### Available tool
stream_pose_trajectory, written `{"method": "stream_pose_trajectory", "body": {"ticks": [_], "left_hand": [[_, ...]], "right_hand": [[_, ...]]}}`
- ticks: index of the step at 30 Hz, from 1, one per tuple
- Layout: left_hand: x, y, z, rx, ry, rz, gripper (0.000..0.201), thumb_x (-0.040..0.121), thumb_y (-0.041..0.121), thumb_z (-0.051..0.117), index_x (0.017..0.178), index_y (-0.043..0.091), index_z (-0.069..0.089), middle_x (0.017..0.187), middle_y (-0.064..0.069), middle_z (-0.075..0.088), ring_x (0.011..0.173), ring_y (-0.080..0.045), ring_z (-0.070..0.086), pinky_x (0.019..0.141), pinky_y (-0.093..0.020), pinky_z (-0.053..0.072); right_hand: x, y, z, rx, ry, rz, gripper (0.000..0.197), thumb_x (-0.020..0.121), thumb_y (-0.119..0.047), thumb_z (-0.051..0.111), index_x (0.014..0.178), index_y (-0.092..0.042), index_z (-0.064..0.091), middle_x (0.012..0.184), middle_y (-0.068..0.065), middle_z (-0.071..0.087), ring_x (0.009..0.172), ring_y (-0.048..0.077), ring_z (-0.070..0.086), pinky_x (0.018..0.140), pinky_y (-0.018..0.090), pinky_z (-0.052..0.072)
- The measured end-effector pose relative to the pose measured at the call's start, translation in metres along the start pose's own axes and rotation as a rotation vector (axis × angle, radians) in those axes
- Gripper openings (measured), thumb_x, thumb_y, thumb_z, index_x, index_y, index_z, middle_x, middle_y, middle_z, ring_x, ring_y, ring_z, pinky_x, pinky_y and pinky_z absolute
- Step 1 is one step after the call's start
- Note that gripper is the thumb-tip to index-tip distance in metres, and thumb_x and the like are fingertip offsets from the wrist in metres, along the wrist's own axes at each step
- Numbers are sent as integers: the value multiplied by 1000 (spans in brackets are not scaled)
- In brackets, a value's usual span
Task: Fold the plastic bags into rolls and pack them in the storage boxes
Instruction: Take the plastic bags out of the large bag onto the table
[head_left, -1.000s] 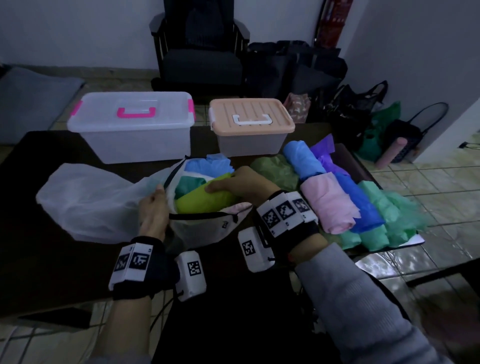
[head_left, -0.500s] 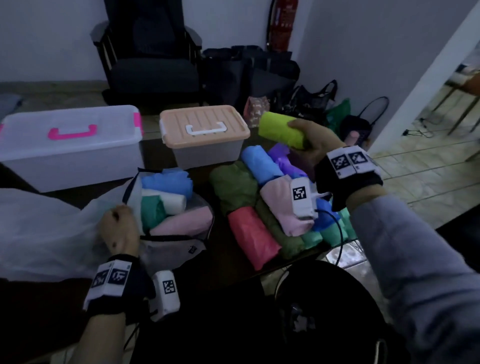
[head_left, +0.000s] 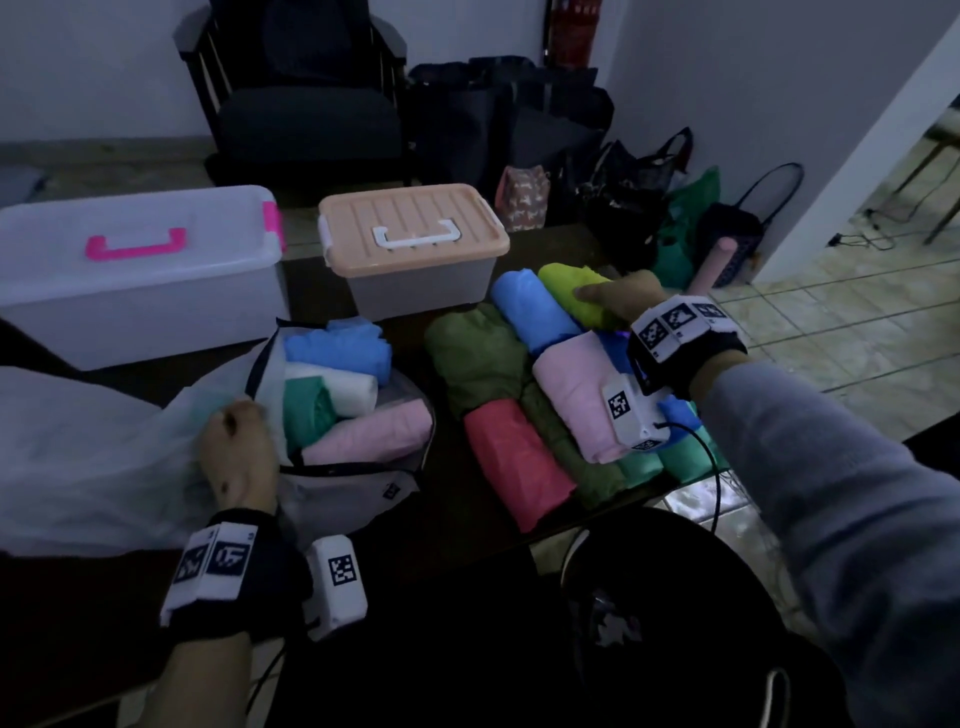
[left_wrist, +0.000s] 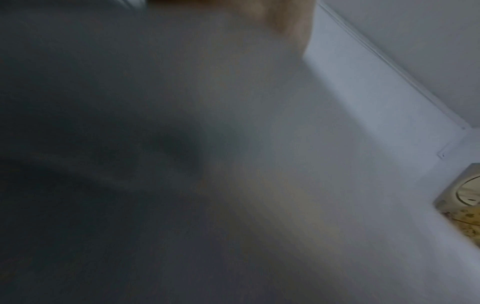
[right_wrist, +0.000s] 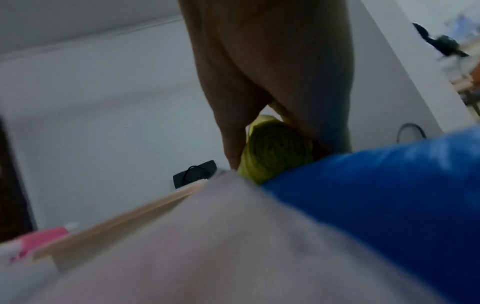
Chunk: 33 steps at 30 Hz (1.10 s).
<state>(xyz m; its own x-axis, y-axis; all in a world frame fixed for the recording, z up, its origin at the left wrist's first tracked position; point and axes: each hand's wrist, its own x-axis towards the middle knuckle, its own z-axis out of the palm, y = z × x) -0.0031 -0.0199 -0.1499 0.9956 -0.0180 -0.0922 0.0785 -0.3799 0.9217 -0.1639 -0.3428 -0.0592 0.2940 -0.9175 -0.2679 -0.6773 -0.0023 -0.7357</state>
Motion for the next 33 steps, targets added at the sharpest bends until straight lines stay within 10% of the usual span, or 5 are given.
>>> {"method": "stream_pose_trajectory", "body": {"ticks": [4, 19, 23, 29, 33], "left_hand": [[-1, 1, -1, -19, -2, -11, 36, 98, 20, 37, 109, -5, 60, 116, -27, 58, 107, -37, 53, 91, -41, 40], [-2, 10, -8, -79, -87, -75, 33, 98, 32, 37, 100, 8, 59, 101, -16, 57, 88, -22, 49, 81, -35, 39], [7, 18, -25, -77, -89, -29, 32, 96, 38, 42, 87, 11, 57, 95, -11, 58, 88, -21, 50, 81, -33, 41], [12, 7, -39, 64, 20, 29, 43, 100, 30, 33, 105, -5, 58, 102, -15, 56, 90, -22, 47, 80, -33, 34], [8, 1, -37, 136, 88, 30, 43, 101, 23, 31, 109, -11, 57, 112, -30, 58, 102, -38, 54, 78, -37, 34]], "right_hand": [[6, 2, 0, -146, 3, -80, 46, 83, -33, 70, 113, 0, 58, 107, 10, 54, 92, 20, 49, 60, 26, 37], [2, -8, 13, -530, -36, -147, 70, 86, -46, 60, 140, -8, 39, 139, 21, 41, 127, 39, 38, 99, 41, 36], [-37, -29, 31, -556, 5, -416, 51, 88, -33, 60, 129, -6, 47, 133, 21, 42, 125, 37, 36, 101, 41, 31], [-120, -63, 96, -367, -361, -808, 24, 90, -17, 59, 106, 0, 66, 109, 14, 66, 103, 26, 59, 71, 20, 36], [-156, -68, 154, -442, -621, -876, 37, 90, -16, 60, 125, -4, 57, 129, 10, 57, 121, 21, 51, 89, 18, 34]]}}
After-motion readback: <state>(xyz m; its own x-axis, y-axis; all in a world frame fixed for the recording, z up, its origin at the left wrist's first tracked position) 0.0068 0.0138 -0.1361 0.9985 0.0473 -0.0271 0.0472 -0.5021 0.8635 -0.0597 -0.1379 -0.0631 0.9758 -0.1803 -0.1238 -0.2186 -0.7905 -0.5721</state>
